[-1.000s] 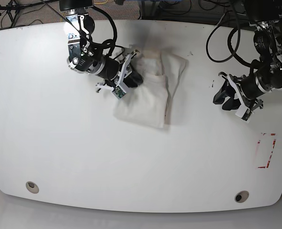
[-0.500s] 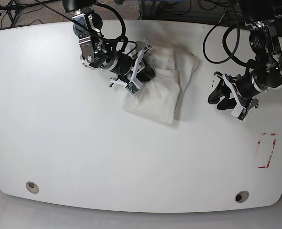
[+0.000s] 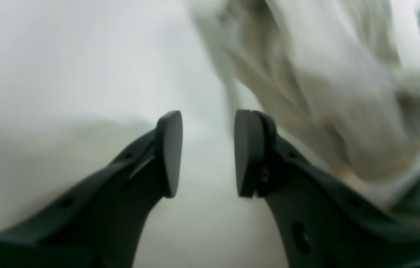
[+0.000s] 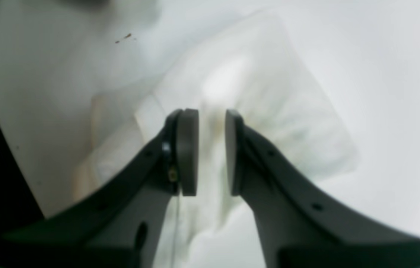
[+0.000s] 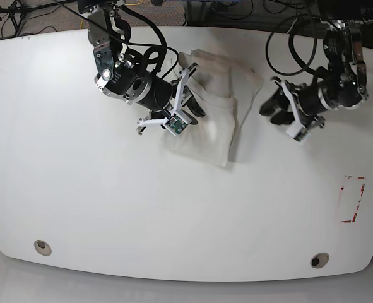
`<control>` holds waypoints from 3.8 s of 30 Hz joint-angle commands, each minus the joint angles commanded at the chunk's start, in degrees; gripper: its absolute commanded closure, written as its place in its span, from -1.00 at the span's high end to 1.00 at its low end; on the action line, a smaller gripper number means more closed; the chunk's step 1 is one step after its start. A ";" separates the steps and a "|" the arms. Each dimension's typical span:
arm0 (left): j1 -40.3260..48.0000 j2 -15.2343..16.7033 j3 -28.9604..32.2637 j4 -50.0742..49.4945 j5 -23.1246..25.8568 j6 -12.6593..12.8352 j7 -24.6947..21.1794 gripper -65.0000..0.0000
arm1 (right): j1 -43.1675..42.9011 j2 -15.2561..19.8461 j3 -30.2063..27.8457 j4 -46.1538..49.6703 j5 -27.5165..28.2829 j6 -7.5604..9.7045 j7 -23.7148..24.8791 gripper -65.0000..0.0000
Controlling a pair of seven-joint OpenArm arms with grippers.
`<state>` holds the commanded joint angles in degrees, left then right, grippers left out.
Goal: Fold the T-shirt properly
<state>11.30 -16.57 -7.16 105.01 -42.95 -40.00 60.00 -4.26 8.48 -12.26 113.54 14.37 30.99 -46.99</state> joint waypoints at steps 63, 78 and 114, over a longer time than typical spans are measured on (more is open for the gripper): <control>-30.51 5.45 15.12 -10.99 13.54 0.00 0.09 -0.33 | -12.13 4.48 10.20 0.88 -12.75 0.53 14.42 -0.64; -11.34 -3.08 -4.75 2.99 13.45 0.00 0.09 -0.32 | -4.75 2.99 2.02 3.16 -12.31 0.53 13.10 0.14; 5.45 -2.64 -36.22 2.73 13.54 0.00 0.09 -0.32 | 8.97 -4.75 -18.99 -25.41 -12.31 0.53 3.96 -0.48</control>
<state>16.75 -19.21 -43.38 107.74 -29.41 -40.00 60.09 4.70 3.74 -31.25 88.13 2.07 31.52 -43.03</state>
